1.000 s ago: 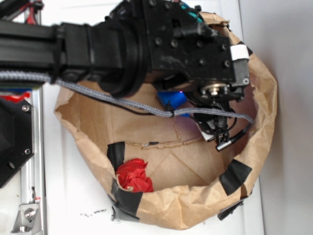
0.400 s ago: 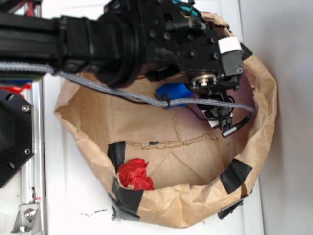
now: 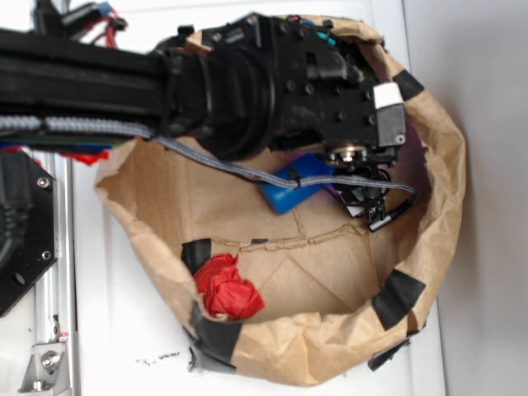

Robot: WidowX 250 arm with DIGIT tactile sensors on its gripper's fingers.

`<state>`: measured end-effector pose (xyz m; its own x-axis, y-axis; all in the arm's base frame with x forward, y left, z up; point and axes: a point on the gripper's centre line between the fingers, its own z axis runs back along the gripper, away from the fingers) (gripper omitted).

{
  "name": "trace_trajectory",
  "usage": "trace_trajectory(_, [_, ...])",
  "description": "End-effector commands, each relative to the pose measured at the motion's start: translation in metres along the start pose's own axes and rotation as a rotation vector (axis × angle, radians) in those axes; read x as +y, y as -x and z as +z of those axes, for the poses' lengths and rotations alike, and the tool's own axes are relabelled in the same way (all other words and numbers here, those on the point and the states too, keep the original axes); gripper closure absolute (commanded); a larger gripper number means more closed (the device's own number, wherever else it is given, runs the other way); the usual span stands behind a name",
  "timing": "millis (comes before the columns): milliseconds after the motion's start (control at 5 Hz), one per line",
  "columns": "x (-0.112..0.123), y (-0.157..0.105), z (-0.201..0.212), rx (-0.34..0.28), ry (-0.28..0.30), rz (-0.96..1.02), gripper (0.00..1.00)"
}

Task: Grab the blue bottle.

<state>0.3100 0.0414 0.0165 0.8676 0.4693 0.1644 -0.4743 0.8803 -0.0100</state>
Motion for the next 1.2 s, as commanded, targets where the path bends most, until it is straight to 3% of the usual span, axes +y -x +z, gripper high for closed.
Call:
trace_trajectory(0, [0.014, 0.012, 0.021, -0.002, 0.046, 0.025, 0.0])
trace_trajectory(200, [0.017, 0.016, 0.019, 0.006, 0.029, 0.068, 1.0])
trace_trajectory(600, [0.017, 0.021, 0.024, -0.006, 0.048, 0.084, 1.0])
trace_trajectory(800, [0.013, 0.022, 0.04, -0.061, 0.017, 0.083, 1.0])
trace_trajectory(1000, [-0.004, 0.019, 0.088, -0.093, 0.058, 0.091, 1.0])
